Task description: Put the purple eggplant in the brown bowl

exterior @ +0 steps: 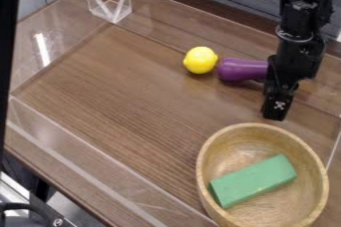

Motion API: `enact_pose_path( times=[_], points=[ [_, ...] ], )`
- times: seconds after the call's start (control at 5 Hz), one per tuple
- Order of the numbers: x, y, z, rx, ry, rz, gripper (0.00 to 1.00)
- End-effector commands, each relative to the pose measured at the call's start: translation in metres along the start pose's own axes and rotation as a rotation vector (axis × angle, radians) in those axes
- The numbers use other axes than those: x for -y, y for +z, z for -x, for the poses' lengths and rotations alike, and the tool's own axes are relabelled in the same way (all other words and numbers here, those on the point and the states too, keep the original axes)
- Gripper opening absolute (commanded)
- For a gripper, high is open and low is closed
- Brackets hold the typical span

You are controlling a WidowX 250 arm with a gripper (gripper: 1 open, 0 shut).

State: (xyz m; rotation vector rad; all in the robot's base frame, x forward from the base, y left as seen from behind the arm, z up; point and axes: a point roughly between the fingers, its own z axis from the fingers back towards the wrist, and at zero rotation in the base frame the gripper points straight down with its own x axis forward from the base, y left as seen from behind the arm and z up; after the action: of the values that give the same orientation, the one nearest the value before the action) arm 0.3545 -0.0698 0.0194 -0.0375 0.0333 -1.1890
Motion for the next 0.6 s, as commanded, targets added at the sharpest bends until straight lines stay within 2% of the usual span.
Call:
enact_pose_path(
  times=[0.0, 0.2, 0.4],
  points=[
    [-0.033, -0.01, 0.024, 0.016, 0.09, -0.025, 1.0],
    [-0.034, -0.01, 0.025, 0.016, 0.095, -0.022, 1.0],
    [-0.036, -0.008, 0.035, 0.011, 0.1, -0.017, 1.0]
  ],
)
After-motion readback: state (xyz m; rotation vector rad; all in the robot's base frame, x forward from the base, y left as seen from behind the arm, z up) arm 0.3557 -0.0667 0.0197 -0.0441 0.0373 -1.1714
